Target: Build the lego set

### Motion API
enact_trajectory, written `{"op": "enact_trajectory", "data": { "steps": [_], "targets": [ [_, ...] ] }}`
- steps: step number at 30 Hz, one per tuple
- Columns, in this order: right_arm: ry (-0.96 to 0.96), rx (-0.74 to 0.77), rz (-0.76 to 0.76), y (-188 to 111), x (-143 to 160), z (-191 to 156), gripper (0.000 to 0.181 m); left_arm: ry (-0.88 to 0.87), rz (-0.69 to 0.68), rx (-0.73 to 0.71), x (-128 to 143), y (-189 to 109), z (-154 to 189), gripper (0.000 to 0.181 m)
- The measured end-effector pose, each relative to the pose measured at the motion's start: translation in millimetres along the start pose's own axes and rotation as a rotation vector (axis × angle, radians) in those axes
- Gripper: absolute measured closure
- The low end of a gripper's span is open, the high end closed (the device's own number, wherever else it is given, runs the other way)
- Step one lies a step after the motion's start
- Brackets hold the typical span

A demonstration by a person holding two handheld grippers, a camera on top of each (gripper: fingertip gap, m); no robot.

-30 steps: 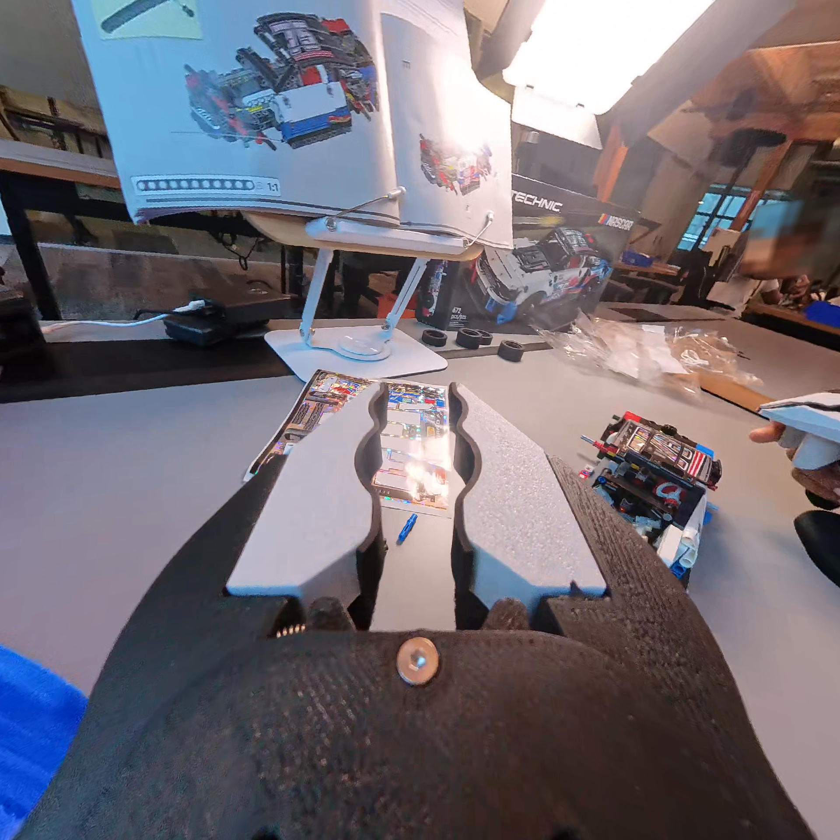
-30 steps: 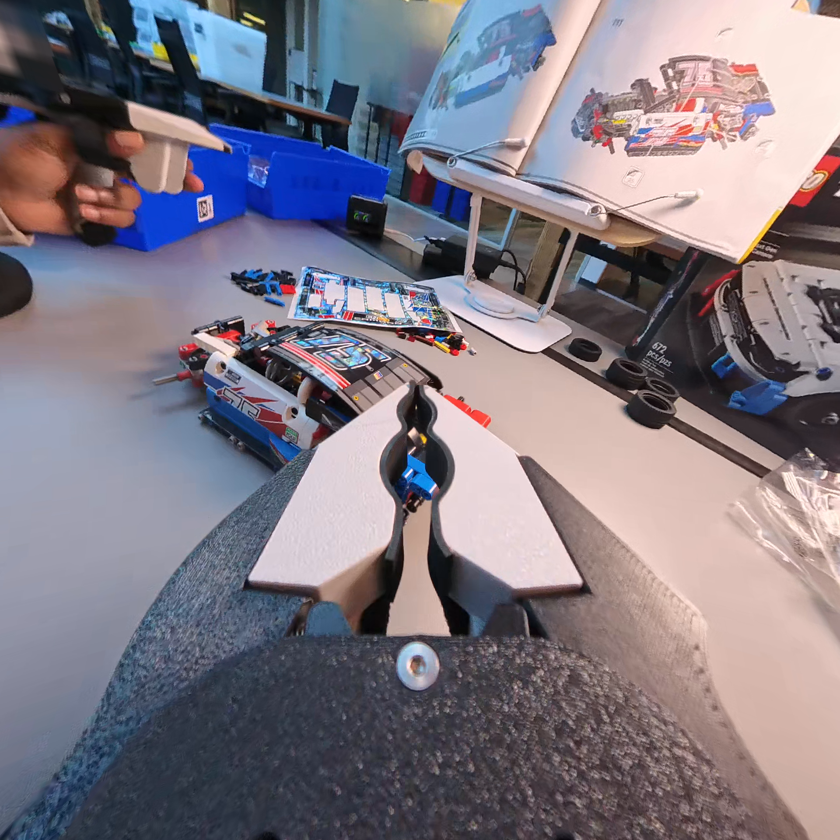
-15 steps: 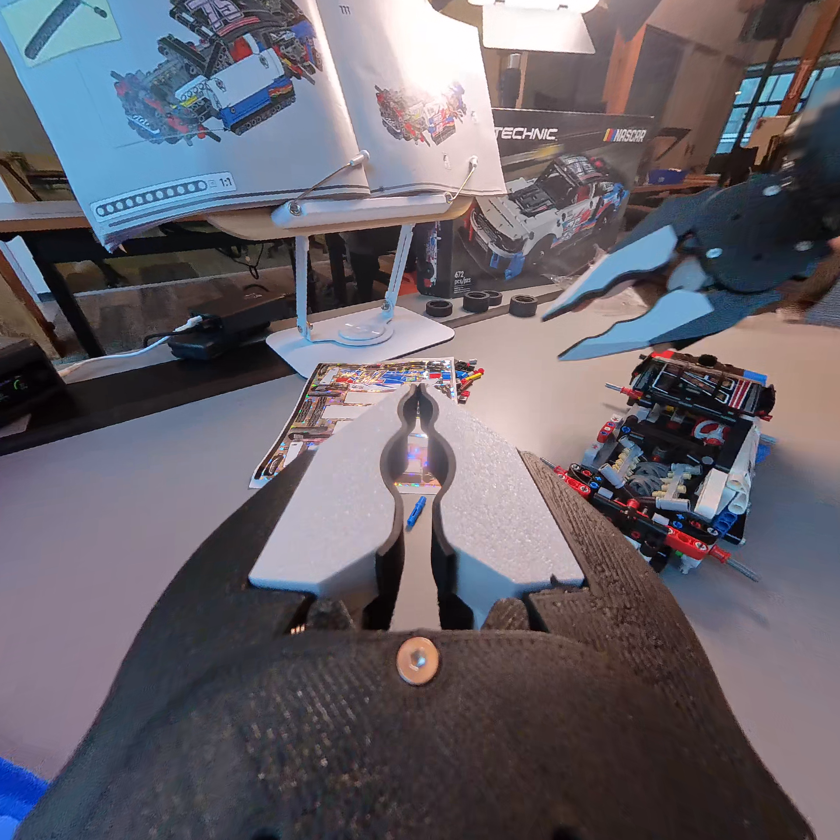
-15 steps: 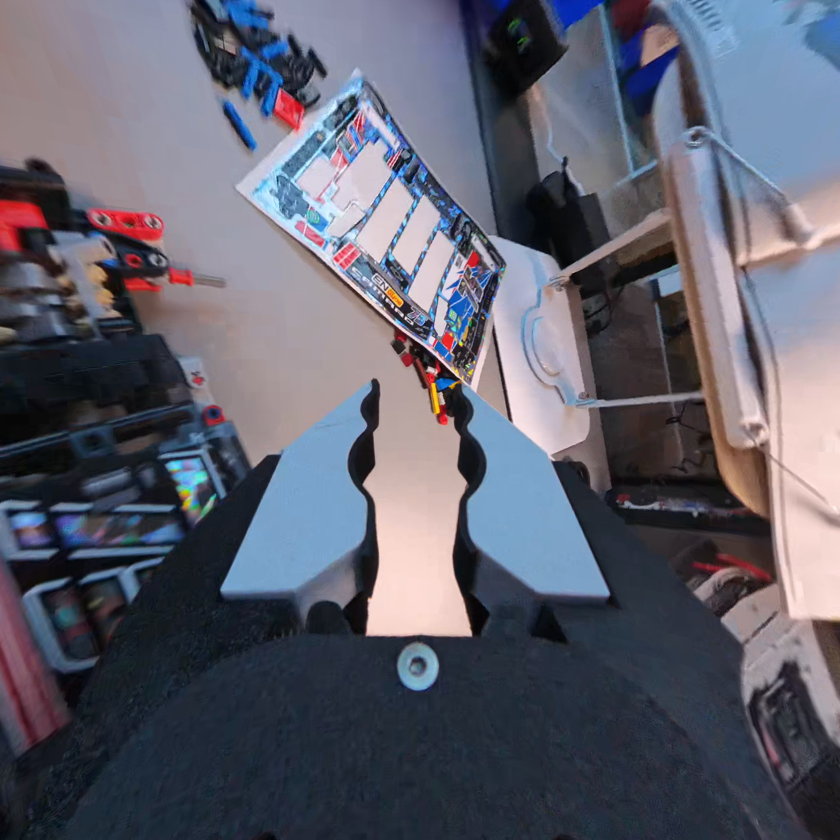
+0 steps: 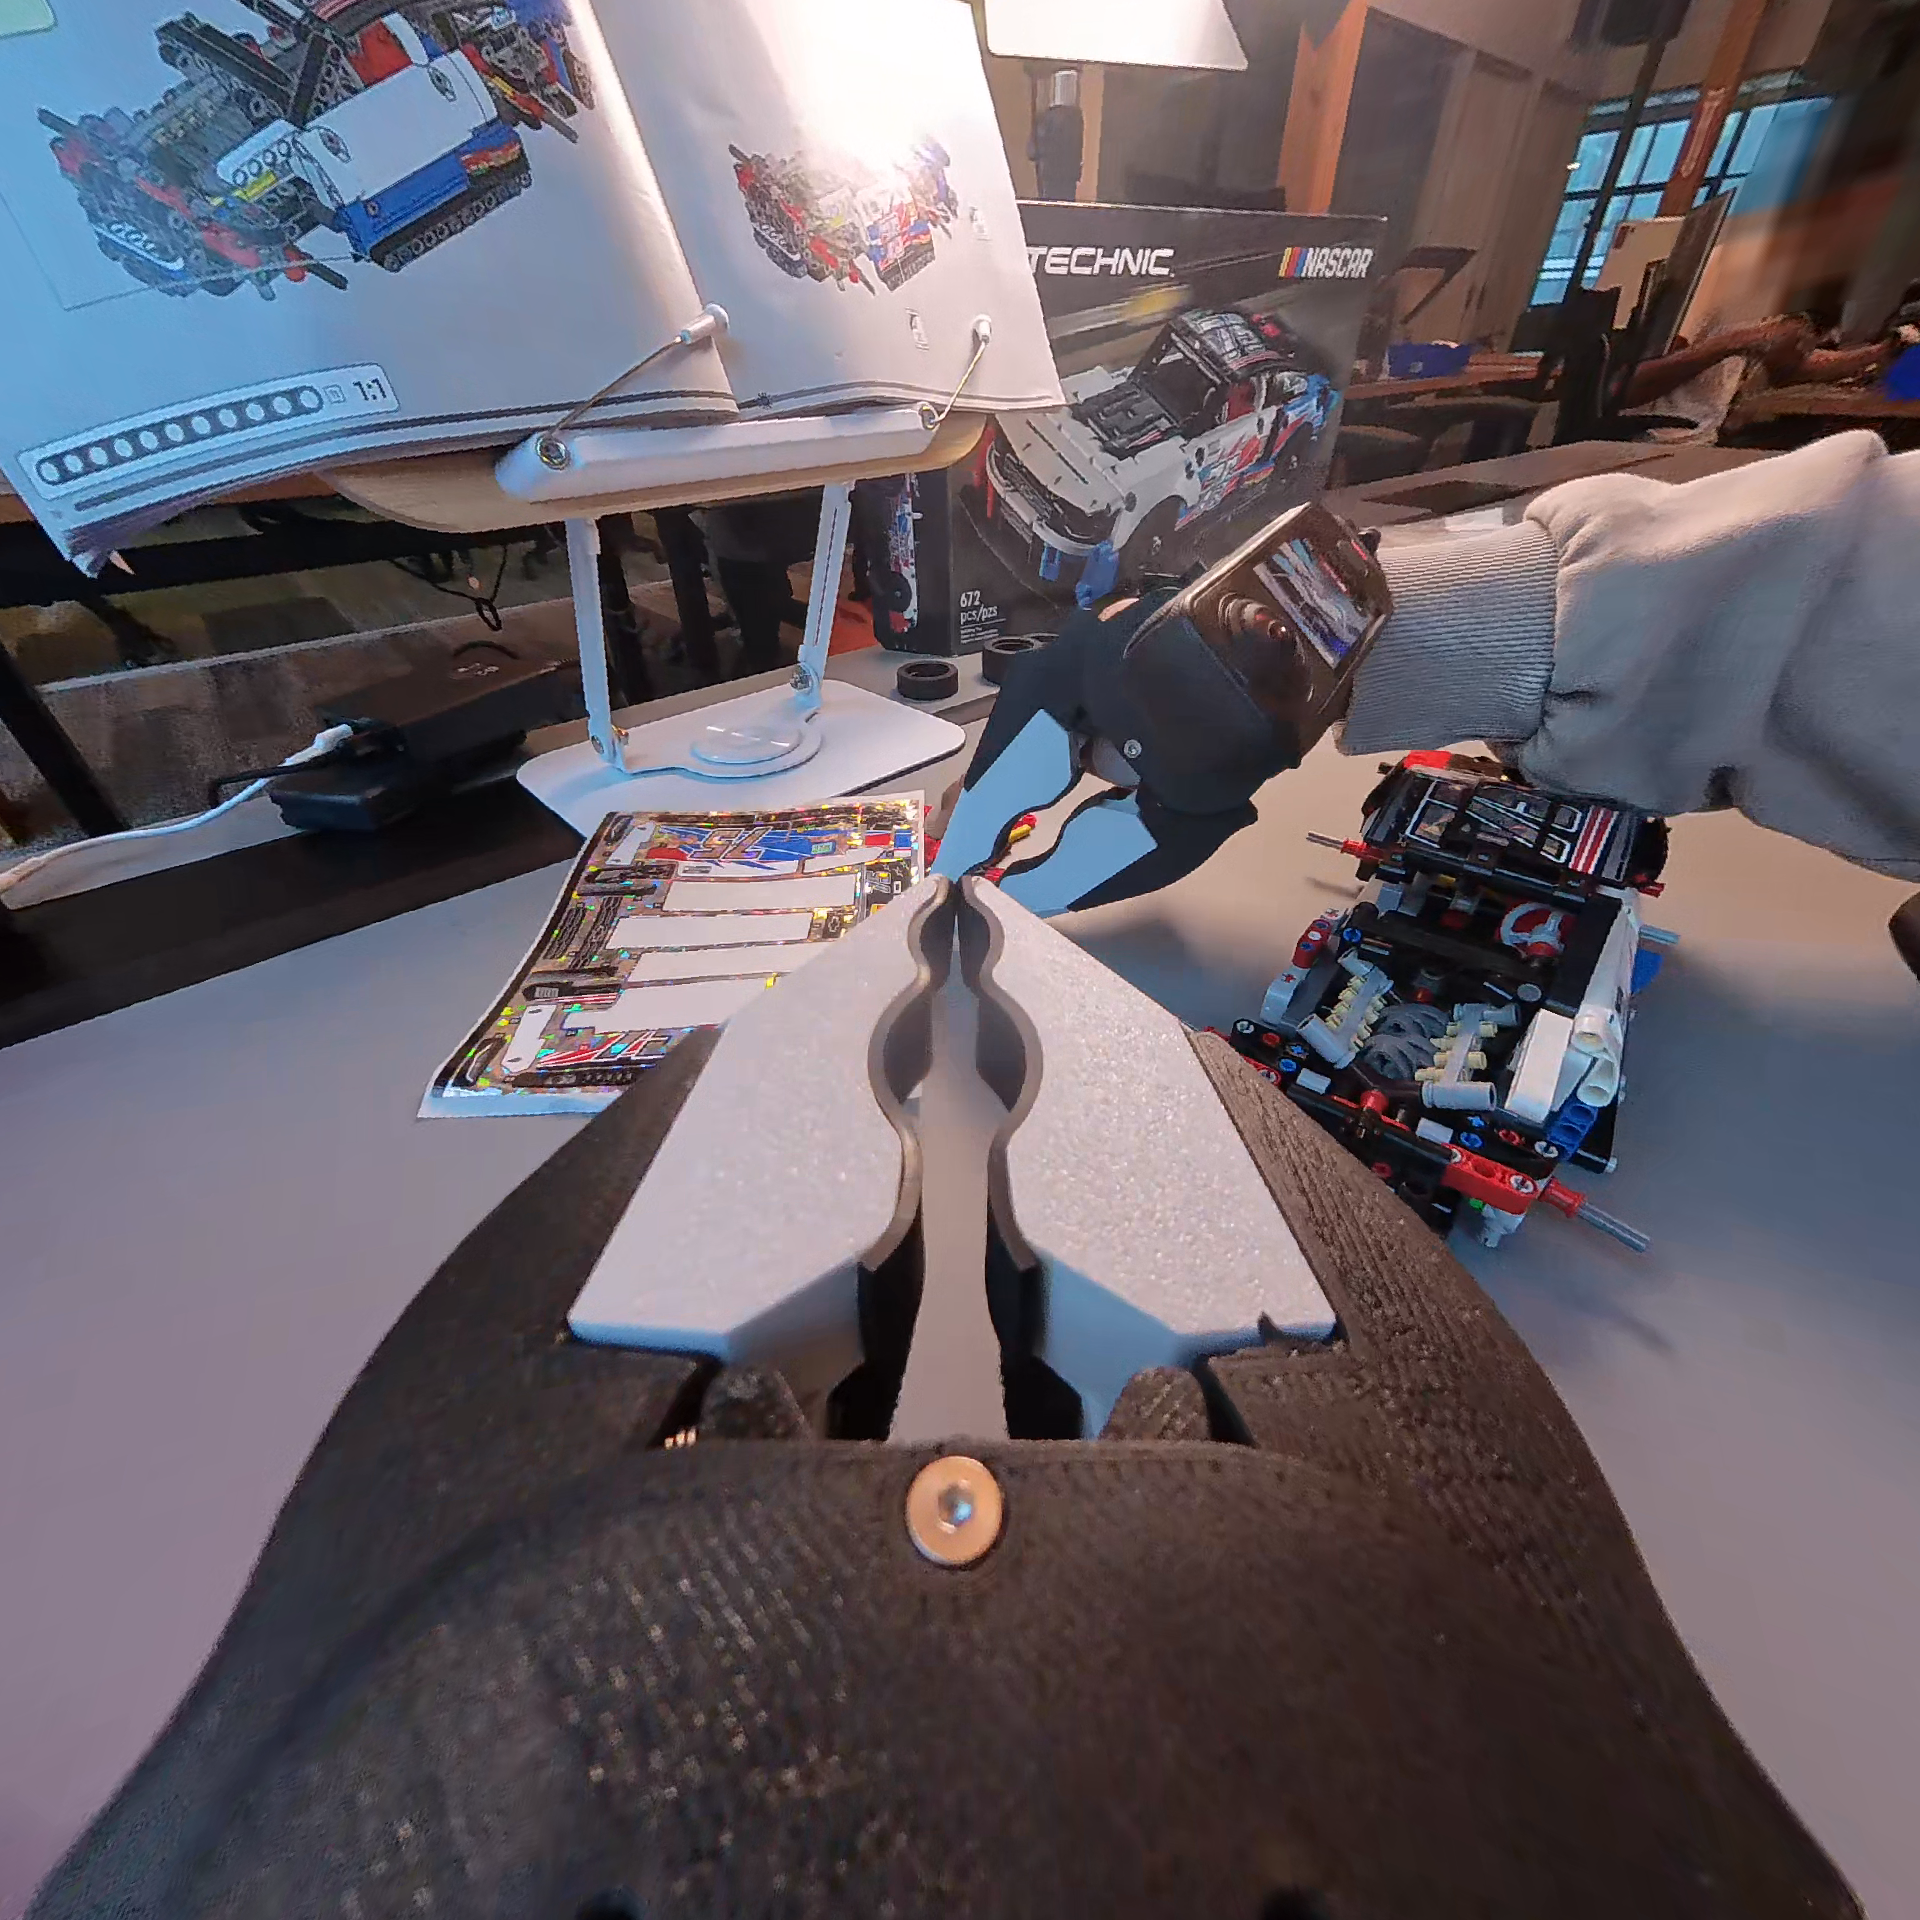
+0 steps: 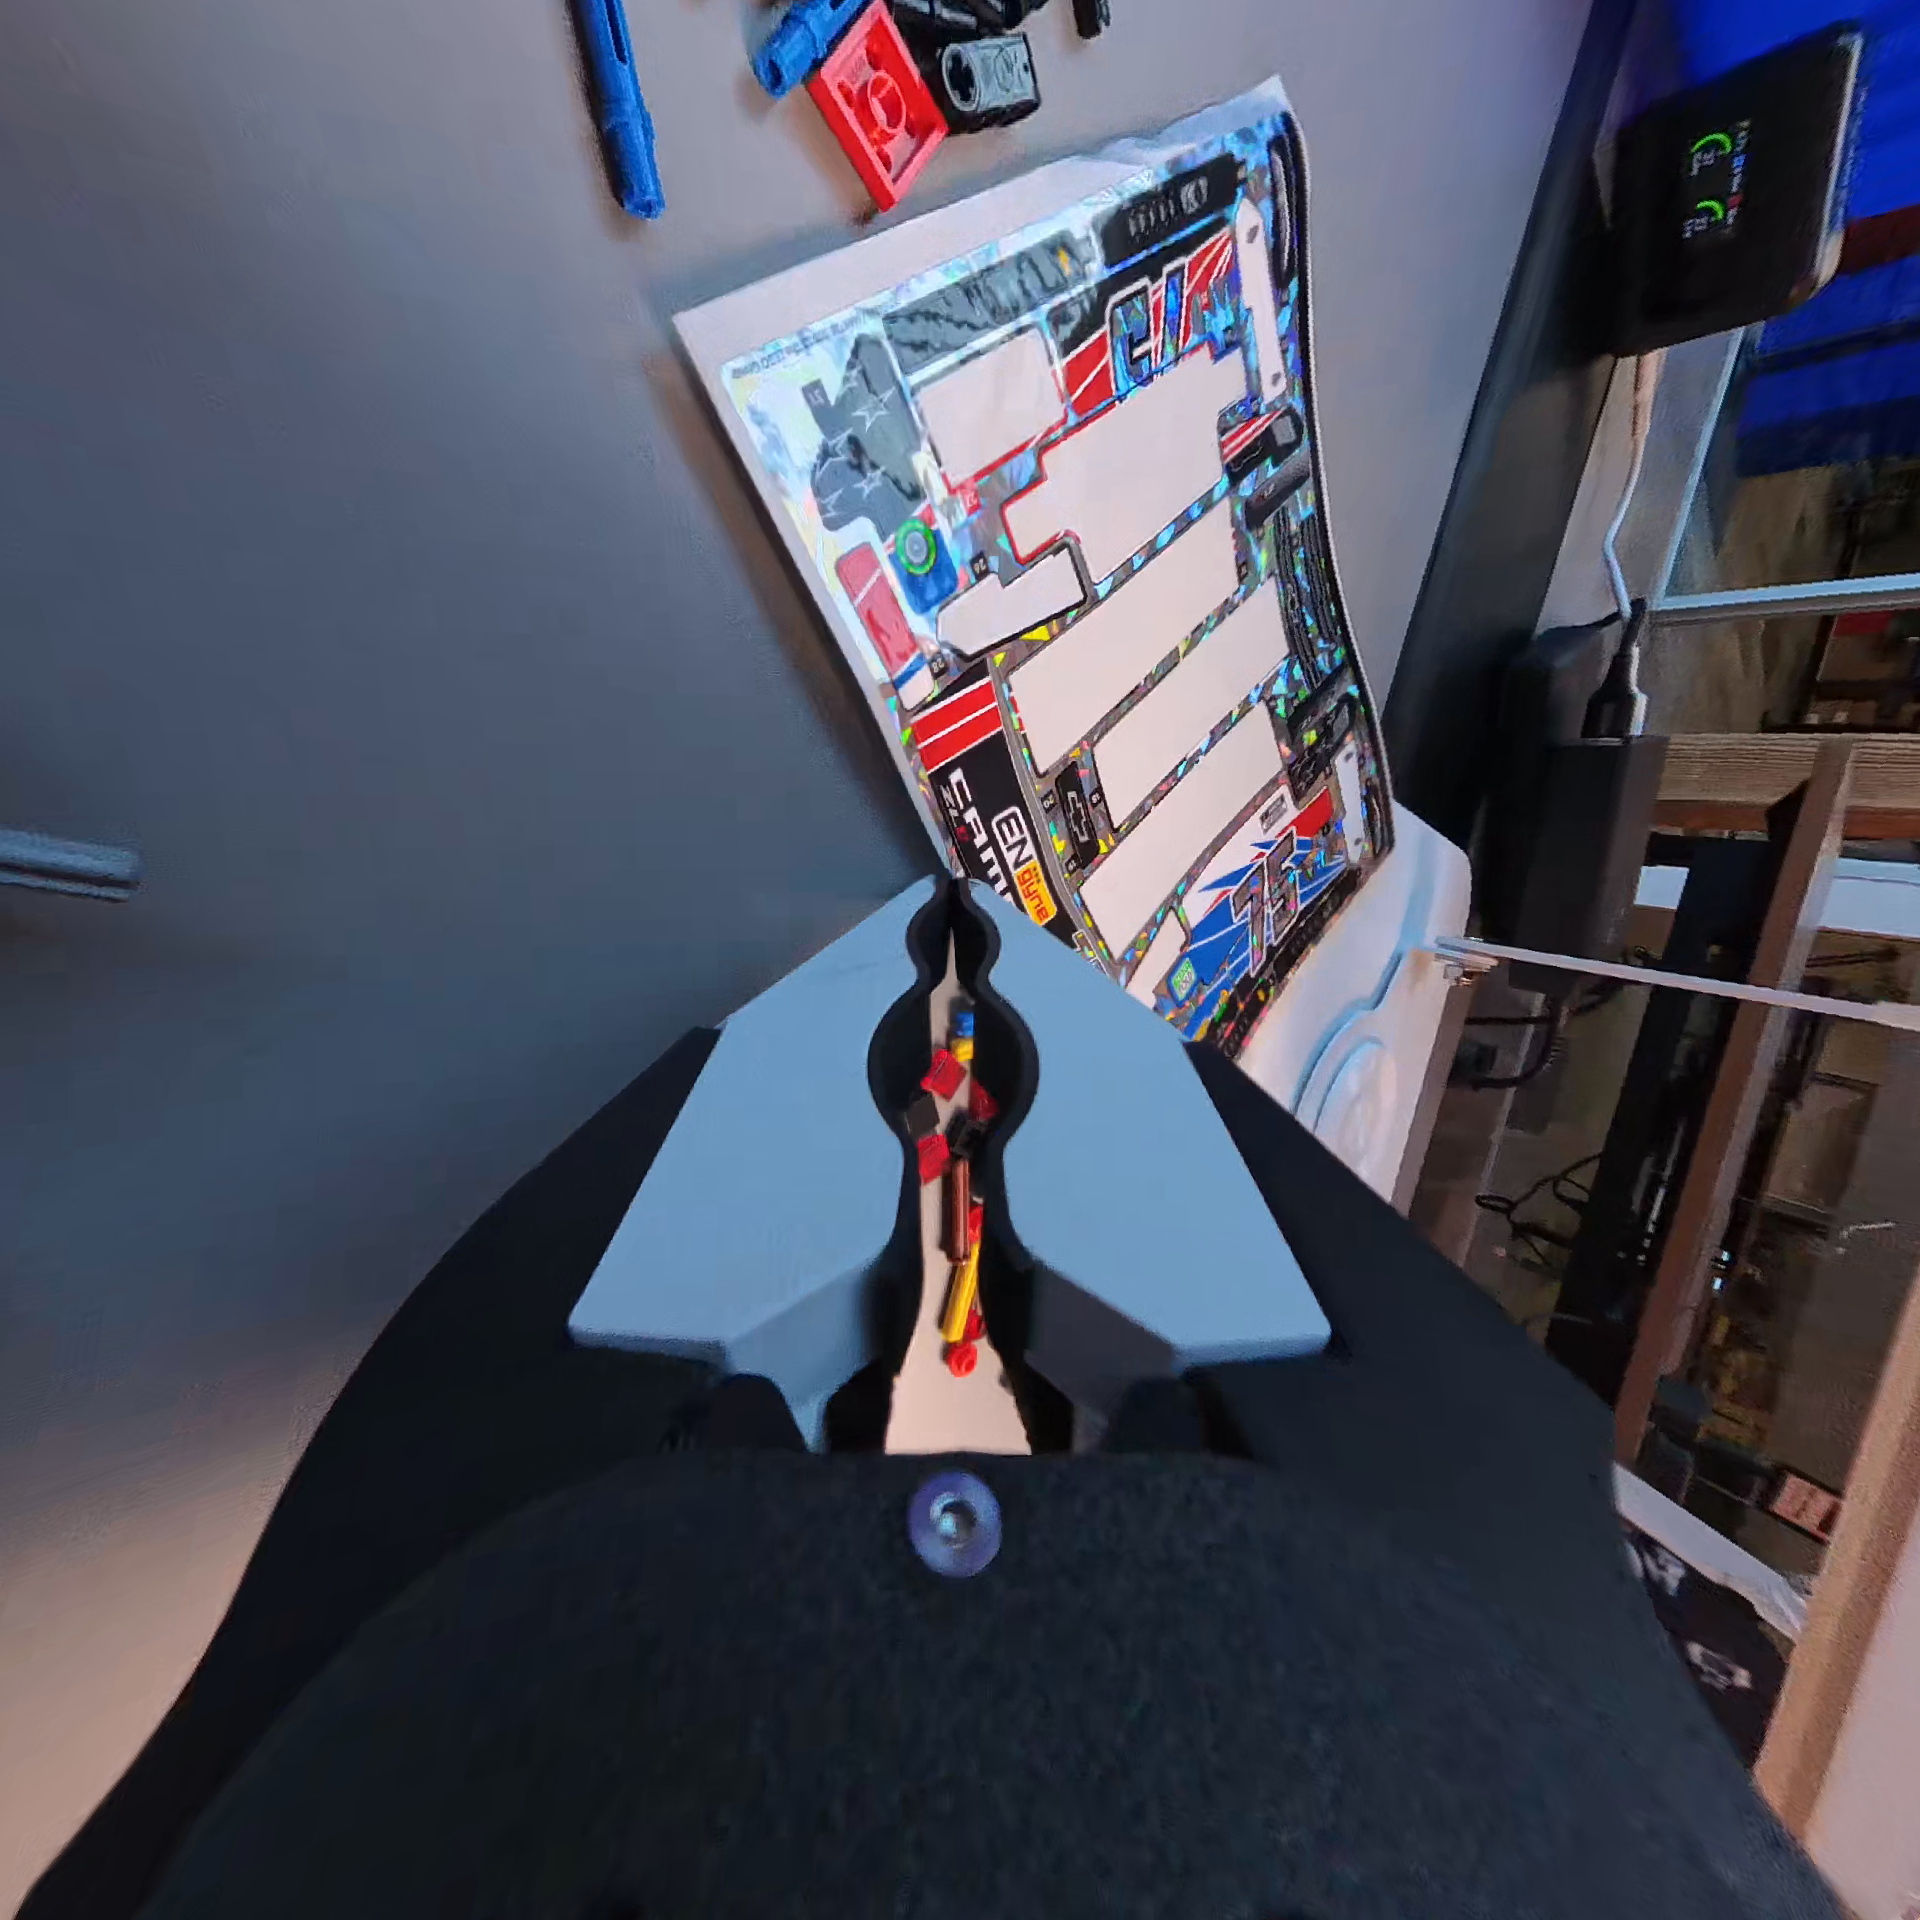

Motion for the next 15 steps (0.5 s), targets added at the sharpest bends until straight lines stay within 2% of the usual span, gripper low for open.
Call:
{"op": "enact_trajectory", "data": {
  "steps": [2, 4, 9, 12, 14, 15],
  "targets": [
    [0.060, 0.038, 0.046, -7.5, -3.9, 4.5, 0.181, -0.008, 0.001, -0.003, -0.7, -1.3, -1.0, 0.181],
    [0.115, 0.148, 0.073, -26.4, -5.1, 16.3, 0.181, -0.032, 0.009, -0.008, -1.3, -2.0, -2.3, 0.177],
    [0.213, 0.449, 0.161, -97.0, -4.9, 37.8, 0.181, -0.197, 0.027, 0.124, -1.3, 2.8, 6.1, 0.137],
    [0.199, 0.638, 0.139, -136.7, 0.7, 43.0, 0.181, -0.291, 0.060, 0.227, -4.4, 5.4, 16.9, 0.119],
    [0.143, 0.758, 0.071, -154.9, 6.9, 42.2, 0.181, -0.273, 0.079, 0.263, -7.2, 6.5, 26.0, 0.115],
    [0.111, 0.858, 0.084, -170.8, 6.5, 42.3, 0.181, -0.251, 0.086, 0.281, -8.3, 7.0, 31.5, 0.115]
  ]
}}
Point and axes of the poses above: each gripper's, where its closed fingertips meet, y out along the fingers, x out of its underside, z = x × y across the jaws, the point moved 7 cm from there along -y, back along the fingers, and after that the axes turned 4 degrees about -x, right-handed, at the moved point
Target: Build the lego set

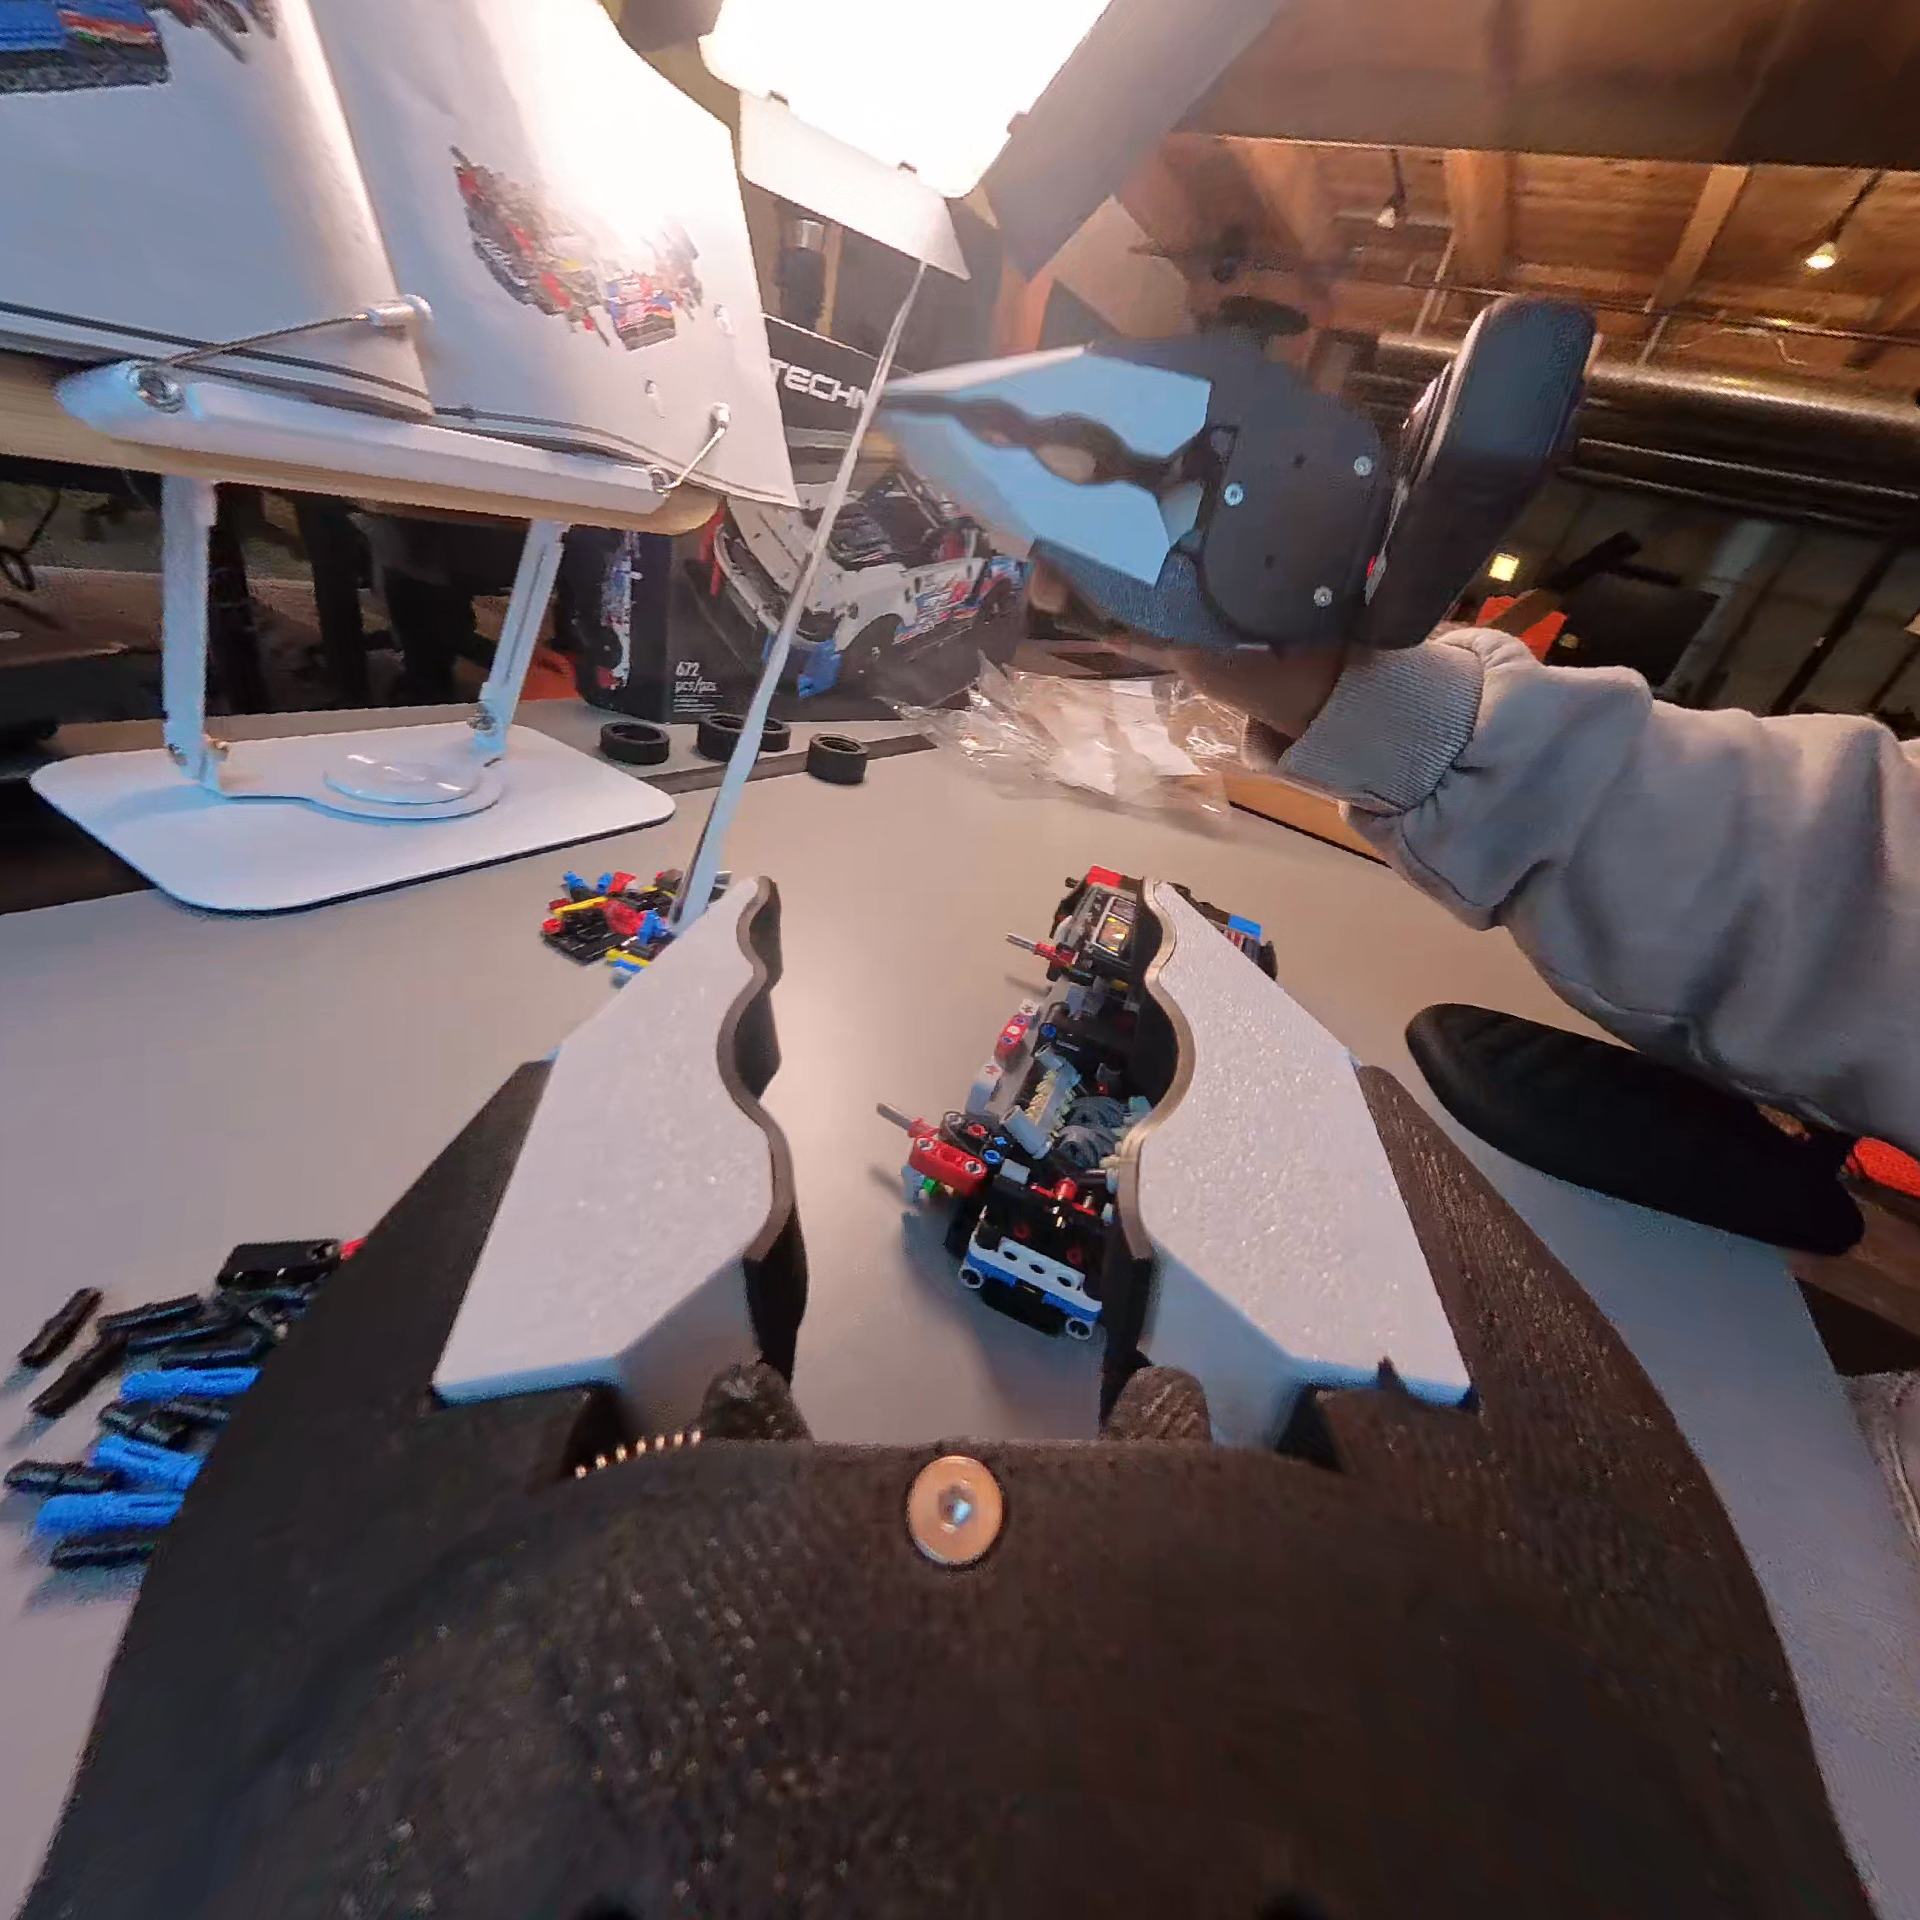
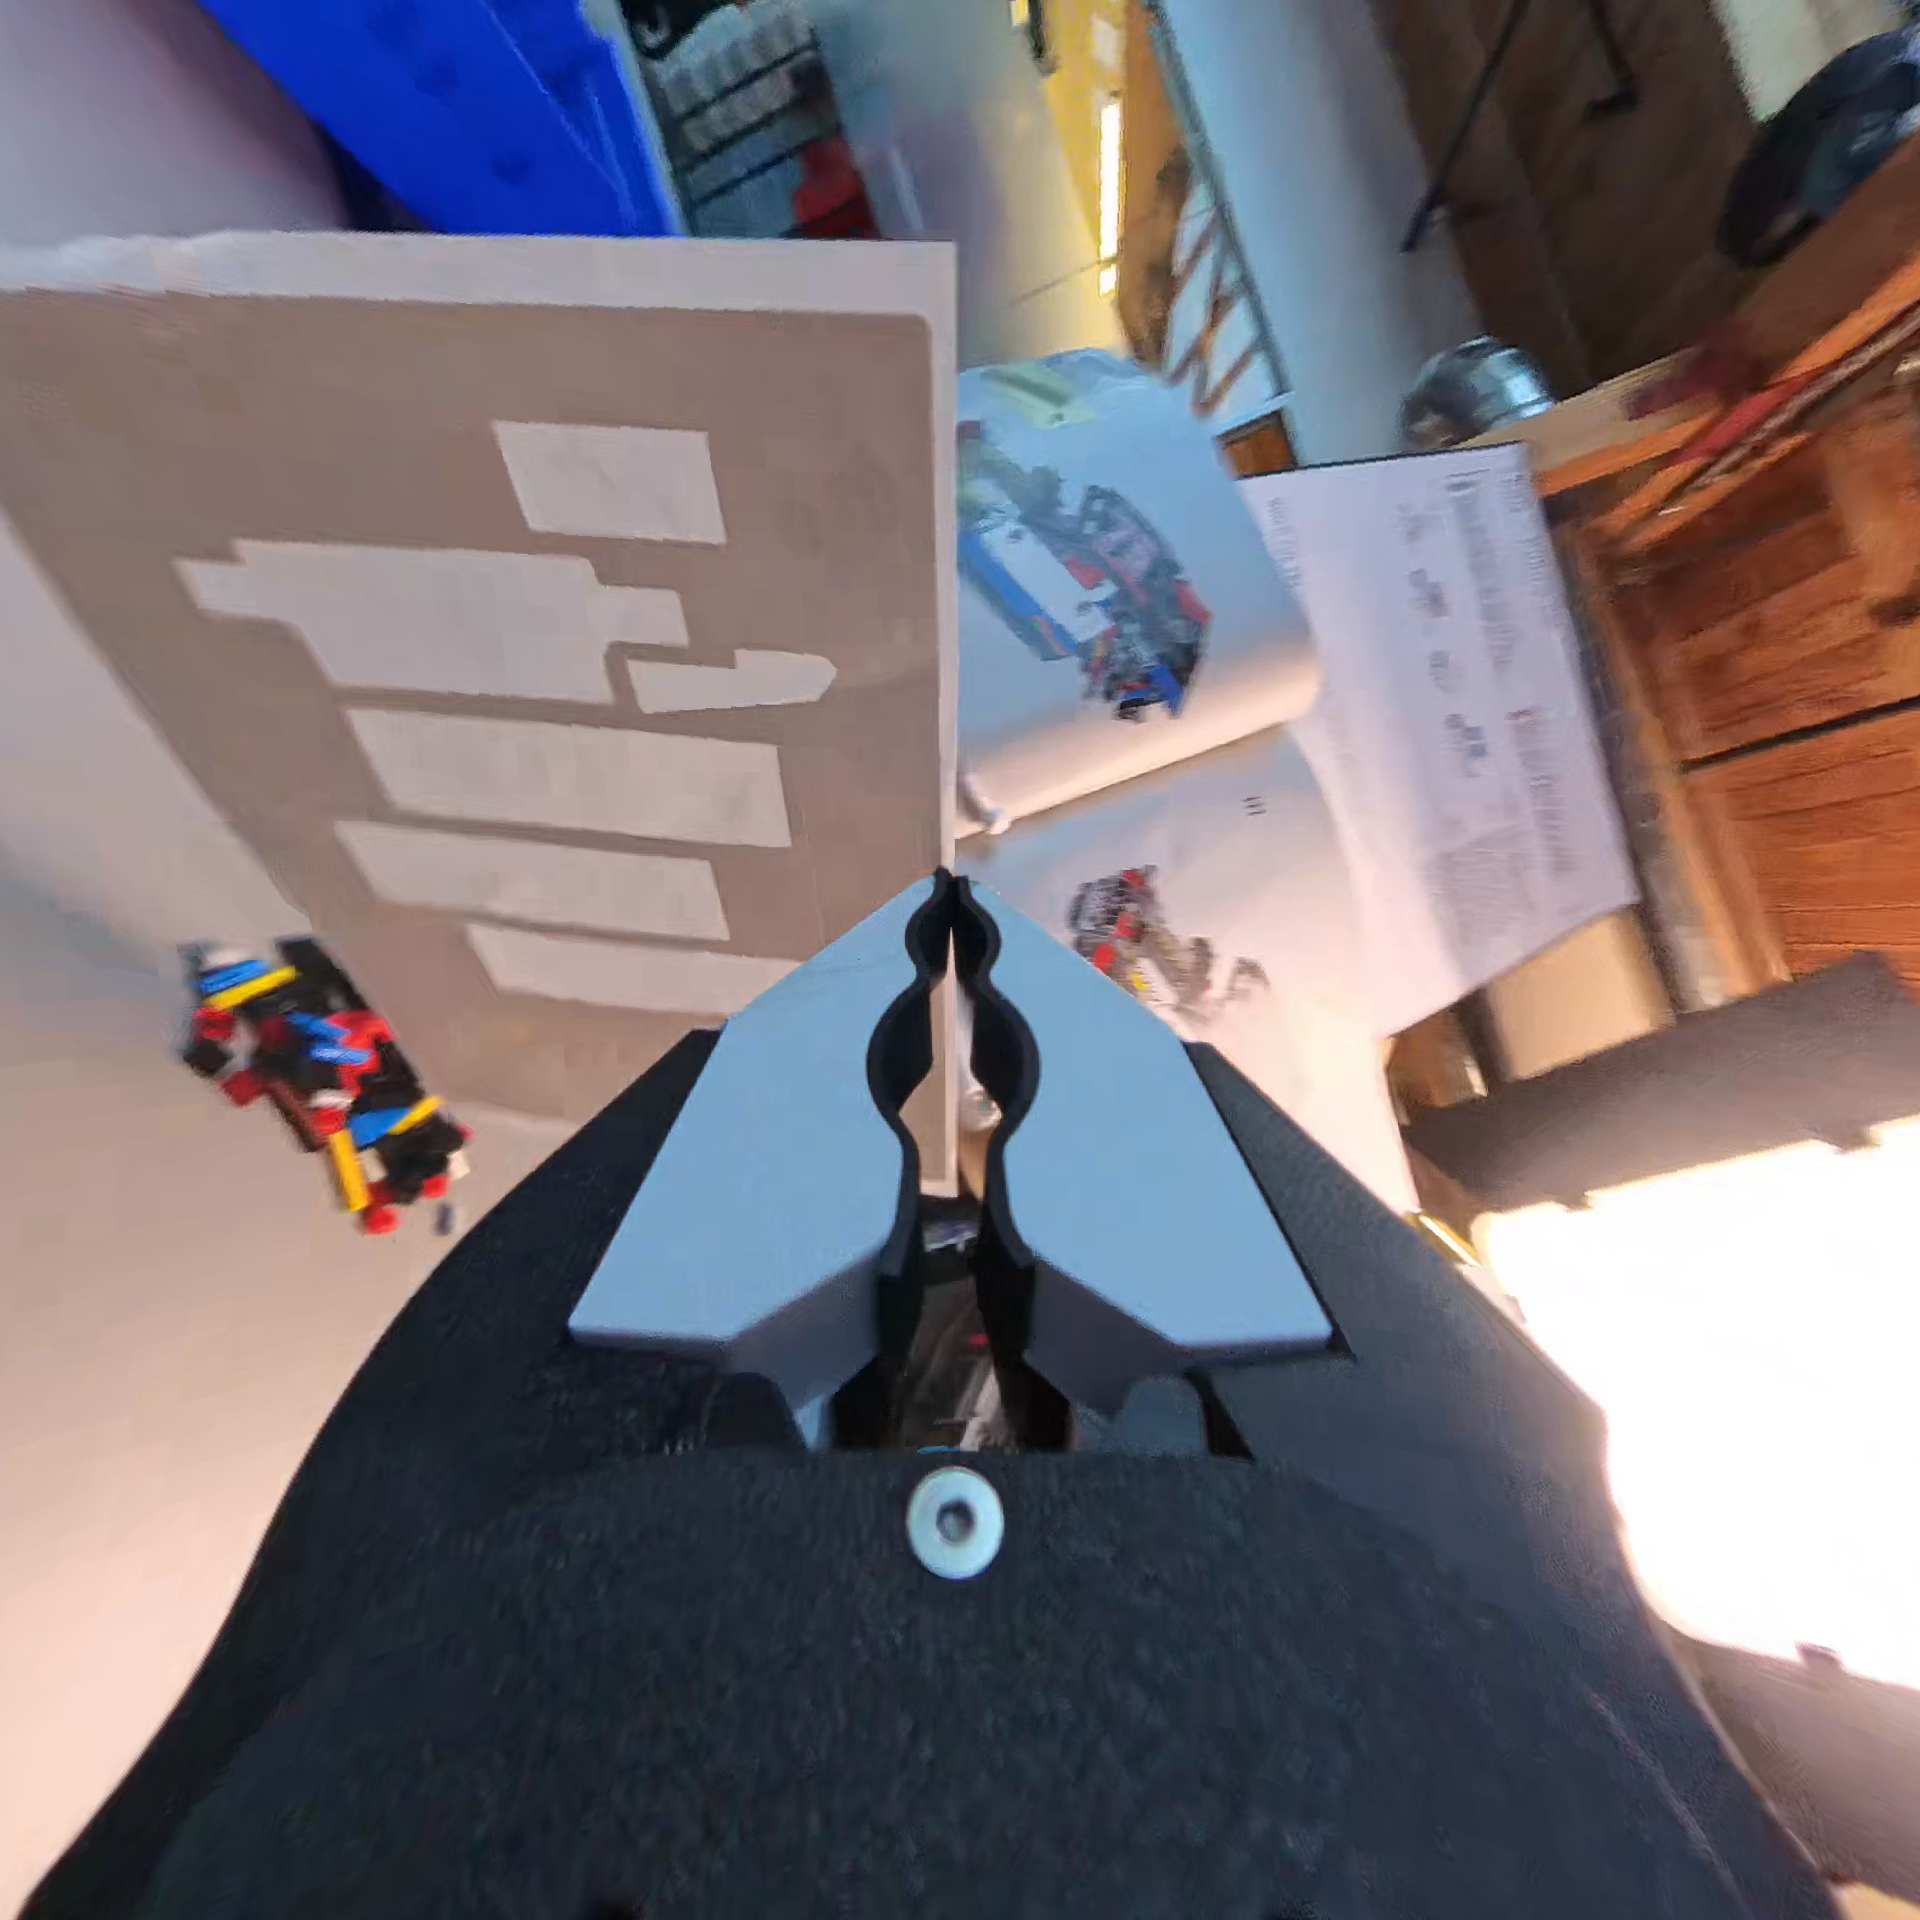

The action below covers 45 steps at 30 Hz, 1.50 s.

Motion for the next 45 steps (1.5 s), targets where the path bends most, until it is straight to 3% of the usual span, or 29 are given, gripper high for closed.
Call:
{"op": "enact_trajectory", "data": {
  "steps": [4, 8, 11, 13, 15, 18, 26, 29, 30, 33, 37, 38, 40, 45],
  "targets": [
    [0.146, 0.122, 0.079, -46.5, -10.6, 32.0, 0.181, -0.083, 0.016, 0.180, -2.1, 7.6, 28.0, 0.119],
    [0.179, 0.202, 0.092, -91.3, -15.2, 16.9, 0.181, -0.279, 0.020, 0.437, -9.8, 21.6, 69.9, 0.129],
    [0.187, 0.196, 0.080, -112.9, -16.1, -5.7, 0.181, -0.431, -0.059, 0.612, -7.8, 34.8, 101.9, 0.125],
    [0.175, 0.152, 0.064, -119.1, -10.7, -18.2, 0.181, -0.359, -0.092, 0.577, -2.1, 44.6, 105.9, 0.127],
    [0.163, -0.034, 0.067, -121.0, -0.3, -32.0, 0.181, -0.270, -0.120, 0.506, 3.2, 51.2, 96.6, 0.126],
    [0.316, -0.172, -0.002, -125.6, 33.1, -29.2, 0.181, -0.196, -0.133, 0.405, 7.4, 49.9, 75.7, 0.128],
    [1.152, -0.627, -0.379, -103.9, 163.6, -31.5, 0.122, -0.055, -0.086, 0.215, 4.6, 33.2, 45.4, 0.130],
    [1.243, -0.865, -0.453, -96.1, 188.6, -50.1, 0.105, -0.050, -0.080, 0.198, 4.2, 31.9, 42.8, 0.131],
    [1.207, -0.919, -0.428, -96.9, 192.4, -52.3, 0.107, -0.040, -0.084, 0.195, 5.2, 30.9, 42.9, 0.131],
    [0.980, -0.825, -0.263, -100.1, 193.2, -44.8, 0.109, 0.007, -0.097, 0.175, 7.2, 25.3, 43.2, 0.131],
    [0.566, -0.803, -0.323, -105.8, 179.3, -72.6, 0.113, 0.034, -0.097, 0.161, 5.7, 24.7, 39.9, 0.132],
    [0.464, -0.768, -0.355, -103.1, 178.4, -79.1, 0.123, 0.026, -0.100, 0.162, 5.9, 26.4, 38.7, 0.132],
    [0.314, -0.612, -0.309, -94.9, 172.4, -79.5, 0.179, 0.000, -0.106, 0.172, 7.2, 28.8, 37.9, 0.132],
    [0.314, -0.311, -0.260, -88.4, 151.9, -37.7, 0.181, -0.058, -0.130, 0.151, 12.7, 27.0, 33.6, 0.134]
  ]
}}
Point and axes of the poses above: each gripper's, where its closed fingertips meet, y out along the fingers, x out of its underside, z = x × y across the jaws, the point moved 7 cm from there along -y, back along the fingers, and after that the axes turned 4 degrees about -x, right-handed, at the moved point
